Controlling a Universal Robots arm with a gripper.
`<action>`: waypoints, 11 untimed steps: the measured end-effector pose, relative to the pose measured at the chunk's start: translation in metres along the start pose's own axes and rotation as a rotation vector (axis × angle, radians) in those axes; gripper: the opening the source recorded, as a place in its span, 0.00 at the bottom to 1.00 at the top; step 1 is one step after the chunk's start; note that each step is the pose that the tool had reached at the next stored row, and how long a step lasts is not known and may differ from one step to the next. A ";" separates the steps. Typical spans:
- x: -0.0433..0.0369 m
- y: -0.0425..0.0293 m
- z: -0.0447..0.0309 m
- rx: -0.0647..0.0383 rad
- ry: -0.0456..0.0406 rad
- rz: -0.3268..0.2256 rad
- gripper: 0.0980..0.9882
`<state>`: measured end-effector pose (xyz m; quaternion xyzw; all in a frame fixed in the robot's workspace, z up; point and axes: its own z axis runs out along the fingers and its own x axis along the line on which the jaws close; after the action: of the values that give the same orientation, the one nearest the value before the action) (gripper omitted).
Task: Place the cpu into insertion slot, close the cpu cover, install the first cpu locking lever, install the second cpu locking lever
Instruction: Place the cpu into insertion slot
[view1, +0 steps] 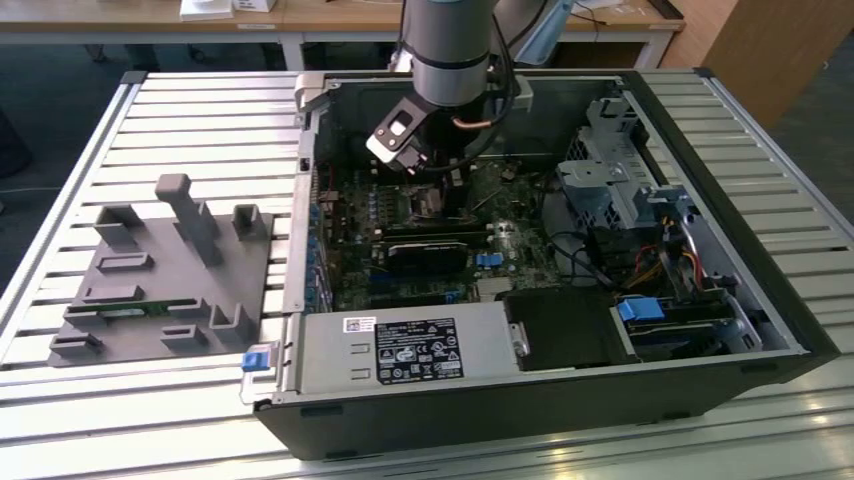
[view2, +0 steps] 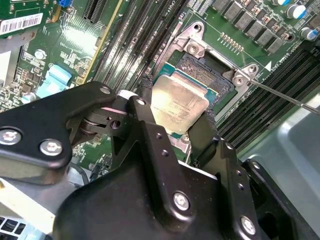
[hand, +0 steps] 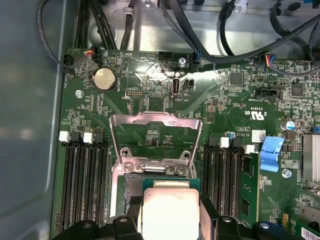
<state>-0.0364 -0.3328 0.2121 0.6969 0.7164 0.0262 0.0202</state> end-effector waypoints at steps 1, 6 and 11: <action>0.0000 0.0000 0.0005 0.000 -0.0001 0.000 0.50; 0.0033 -0.0001 0.0019 0.000 -0.0002 0.000 0.50; 0.0067 -0.0022 0.0060 0.000 -0.0024 0.001 0.50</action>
<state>-0.0383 -0.3261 0.2060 0.6972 0.7161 0.0253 0.0209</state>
